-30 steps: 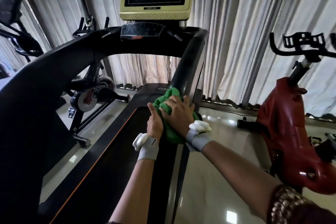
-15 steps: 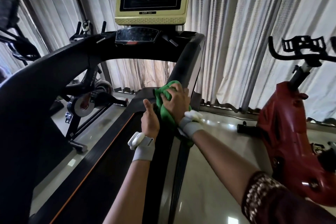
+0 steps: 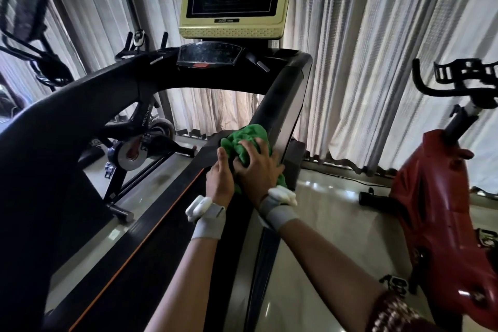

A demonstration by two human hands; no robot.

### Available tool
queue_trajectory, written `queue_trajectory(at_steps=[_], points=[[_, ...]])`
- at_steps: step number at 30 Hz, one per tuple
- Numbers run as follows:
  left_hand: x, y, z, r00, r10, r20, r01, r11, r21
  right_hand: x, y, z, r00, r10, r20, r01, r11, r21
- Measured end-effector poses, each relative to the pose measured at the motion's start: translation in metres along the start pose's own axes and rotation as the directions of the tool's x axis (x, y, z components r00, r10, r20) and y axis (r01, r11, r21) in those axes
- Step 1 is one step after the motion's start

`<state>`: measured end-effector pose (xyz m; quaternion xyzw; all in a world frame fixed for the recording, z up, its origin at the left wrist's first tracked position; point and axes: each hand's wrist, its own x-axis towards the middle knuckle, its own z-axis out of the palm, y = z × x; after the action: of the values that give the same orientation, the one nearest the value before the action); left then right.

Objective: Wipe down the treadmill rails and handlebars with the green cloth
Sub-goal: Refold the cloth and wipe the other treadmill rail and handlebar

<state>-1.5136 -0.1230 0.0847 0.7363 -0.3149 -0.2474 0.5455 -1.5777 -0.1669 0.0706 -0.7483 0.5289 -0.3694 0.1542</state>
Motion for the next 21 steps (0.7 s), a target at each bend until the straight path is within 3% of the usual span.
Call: queue_trajectory(at_steps=[7,10,12,16,21], points=[[0.002,0.004,0.007,0.999,0.023,0.046,-0.015,0.984,-0.176,-0.008,0.0,-0.003,0.988,0.138,-0.073,-0.125,0.98,0.152],[0.003,-0.003,0.005,0.996,0.047,0.075,-0.029,0.974,-0.225,-0.011,0.008,-0.001,0.994,0.104,-0.037,-0.096,0.981,0.171],[0.001,-0.003,0.004,0.994,0.06,0.09,-0.039,0.974,-0.222,0.021,0.009,-0.009,0.987,0.161,-0.014,-0.156,0.97,0.188],[-0.003,-0.002,0.001,0.989,0.118,0.087,-0.107,0.987,-0.118,0.064,0.006,-0.025,0.97,0.241,0.03,-0.241,0.943,0.231],[-0.001,-0.003,0.004,0.989,0.125,0.076,-0.129,0.99,0.048,-0.002,0.011,-0.001,0.972,0.226,-0.061,-0.199,0.936,0.289]])
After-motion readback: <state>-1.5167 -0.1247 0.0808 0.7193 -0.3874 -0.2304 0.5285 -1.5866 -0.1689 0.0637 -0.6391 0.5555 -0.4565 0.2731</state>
